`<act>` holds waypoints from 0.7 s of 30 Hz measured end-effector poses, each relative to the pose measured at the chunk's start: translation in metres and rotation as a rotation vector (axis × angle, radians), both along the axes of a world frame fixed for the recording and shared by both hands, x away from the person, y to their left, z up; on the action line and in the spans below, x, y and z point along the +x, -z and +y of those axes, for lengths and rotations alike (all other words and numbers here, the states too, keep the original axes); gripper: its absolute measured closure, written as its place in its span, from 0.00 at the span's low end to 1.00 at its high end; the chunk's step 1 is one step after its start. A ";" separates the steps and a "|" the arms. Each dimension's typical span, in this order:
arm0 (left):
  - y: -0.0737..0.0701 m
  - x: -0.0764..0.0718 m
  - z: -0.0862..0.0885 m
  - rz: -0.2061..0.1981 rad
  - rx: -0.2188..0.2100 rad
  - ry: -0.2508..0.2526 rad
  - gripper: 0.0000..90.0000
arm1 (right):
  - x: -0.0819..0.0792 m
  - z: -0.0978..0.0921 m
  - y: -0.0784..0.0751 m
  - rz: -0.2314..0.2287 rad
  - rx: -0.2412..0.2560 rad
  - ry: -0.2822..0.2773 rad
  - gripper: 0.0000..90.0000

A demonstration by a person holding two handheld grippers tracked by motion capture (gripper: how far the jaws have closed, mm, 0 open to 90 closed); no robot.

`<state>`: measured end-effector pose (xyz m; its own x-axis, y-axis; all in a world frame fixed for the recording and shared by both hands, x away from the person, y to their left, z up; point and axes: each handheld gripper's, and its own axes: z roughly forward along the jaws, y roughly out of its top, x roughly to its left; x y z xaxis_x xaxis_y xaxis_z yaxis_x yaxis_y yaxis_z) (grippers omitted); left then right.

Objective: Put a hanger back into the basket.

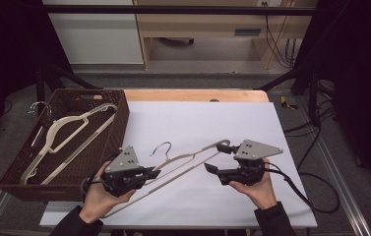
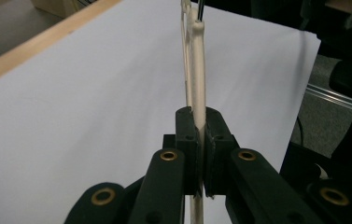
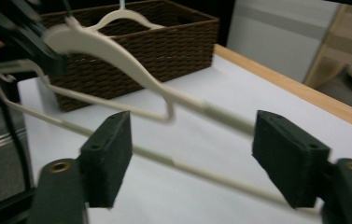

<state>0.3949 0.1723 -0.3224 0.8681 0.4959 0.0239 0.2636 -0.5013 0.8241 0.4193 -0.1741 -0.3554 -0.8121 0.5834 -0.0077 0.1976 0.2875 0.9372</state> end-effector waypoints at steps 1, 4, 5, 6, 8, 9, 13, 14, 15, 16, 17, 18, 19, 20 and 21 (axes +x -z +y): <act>-0.007 0.000 0.004 -0.009 -0.002 -0.004 0.96 | -0.001 -0.010 0.002 0.011 0.016 0.036 0.25; -0.034 0.002 0.021 -0.035 -0.029 -0.036 0.96 | -0.002 -0.022 0.007 0.033 0.040 0.085 0.19; -0.034 0.002 0.021 -0.035 -0.029 -0.036 0.96 | -0.002 -0.022 0.007 0.033 0.040 0.085 0.19; -0.040 0.004 0.027 -0.039 -0.035 -0.043 0.96 | -0.002 -0.025 0.010 0.039 0.044 0.098 0.17; -0.051 0.007 0.038 -0.059 -0.044 -0.066 0.96 | -0.001 -0.033 0.017 0.055 0.046 0.132 0.14; -0.056 0.009 0.044 -0.069 -0.044 -0.077 0.96 | -0.001 -0.033 0.017 0.055 0.046 0.132 0.14; -0.071 0.022 0.071 -0.105 -0.026 -0.140 0.96 | 0.001 -0.040 0.025 0.074 0.033 0.170 0.10; -0.073 0.026 0.078 -0.108 -0.024 -0.156 0.96 | 0.002 -0.043 0.027 0.078 0.036 0.181 0.10; -0.075 0.029 0.085 -0.112 -0.023 -0.168 0.96 | 0.002 -0.043 0.027 0.078 0.036 0.181 0.10; -0.076 0.034 0.092 -0.116 -0.020 -0.183 0.96 | 0.002 -0.045 0.029 0.081 0.039 0.196 0.08; -0.077 0.037 0.099 -0.119 -0.025 -0.195 0.96 | 0.002 -0.045 0.029 0.081 0.039 0.196 0.08; -0.078 0.041 0.107 -0.124 -0.019 -0.202 0.96 | 0.002 -0.047 0.029 0.077 0.027 0.214 0.06; -0.078 0.045 0.114 -0.125 -0.021 -0.212 0.96 | 0.002 -0.047 0.029 0.077 0.027 0.214 0.06; -0.078 0.049 0.122 -0.127 -0.021 -0.221 0.96 | 0.002 -0.048 0.030 0.077 0.024 0.219 0.05; -0.078 0.053 0.129 -0.127 -0.024 -0.232 0.96 | 0.003 -0.049 0.031 0.075 0.024 0.225 0.05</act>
